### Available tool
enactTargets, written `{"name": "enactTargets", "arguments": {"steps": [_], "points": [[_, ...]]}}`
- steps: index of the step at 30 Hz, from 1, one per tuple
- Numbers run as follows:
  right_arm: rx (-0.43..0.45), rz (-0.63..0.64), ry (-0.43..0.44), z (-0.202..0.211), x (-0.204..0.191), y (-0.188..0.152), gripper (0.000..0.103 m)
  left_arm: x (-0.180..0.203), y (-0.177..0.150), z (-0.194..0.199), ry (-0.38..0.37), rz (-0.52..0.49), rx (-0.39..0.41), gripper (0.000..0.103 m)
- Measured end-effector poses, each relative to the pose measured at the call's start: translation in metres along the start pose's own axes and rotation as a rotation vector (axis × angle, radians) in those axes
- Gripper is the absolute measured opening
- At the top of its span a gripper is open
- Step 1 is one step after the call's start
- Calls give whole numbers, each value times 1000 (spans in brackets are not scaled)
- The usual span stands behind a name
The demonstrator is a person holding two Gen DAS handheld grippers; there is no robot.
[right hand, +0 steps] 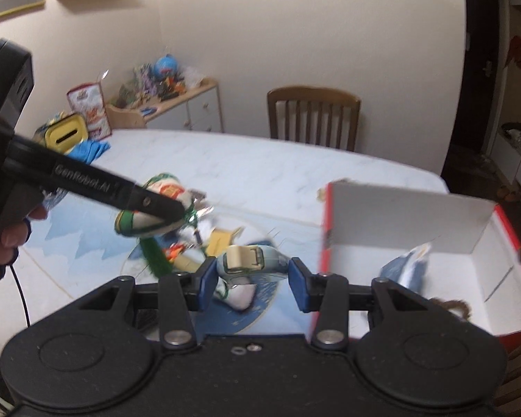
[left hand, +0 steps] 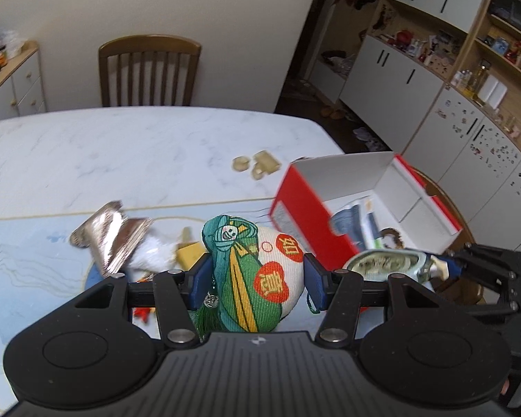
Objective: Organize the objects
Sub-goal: 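Carry the sachet and tape dispenser with both tools into the shoebox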
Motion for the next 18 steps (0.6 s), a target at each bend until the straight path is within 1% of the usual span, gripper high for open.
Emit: {"name": "enactTargets", "arguments": {"steps": [6,9,18], "points": [[43,-19,-58,19,42,8,42,34,18,-6,-11,-32,14,55],[59,-26,-84,28,63,9,42,53,29,-13,-5,-66,17,55],[70,-47,-148,37,122,4,42,109,58,-43,-16,-109,0,55]]}}
Point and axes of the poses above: each gripper's, at about its wrist camera, not at the fingertips, and z roughly against the way its jaws point, x to its right, y to its top, the point moved 5 cm from there along -z, roughly the way its jaws point, and after that the axes turned 1 degree about -x, right-handed, at the moved point
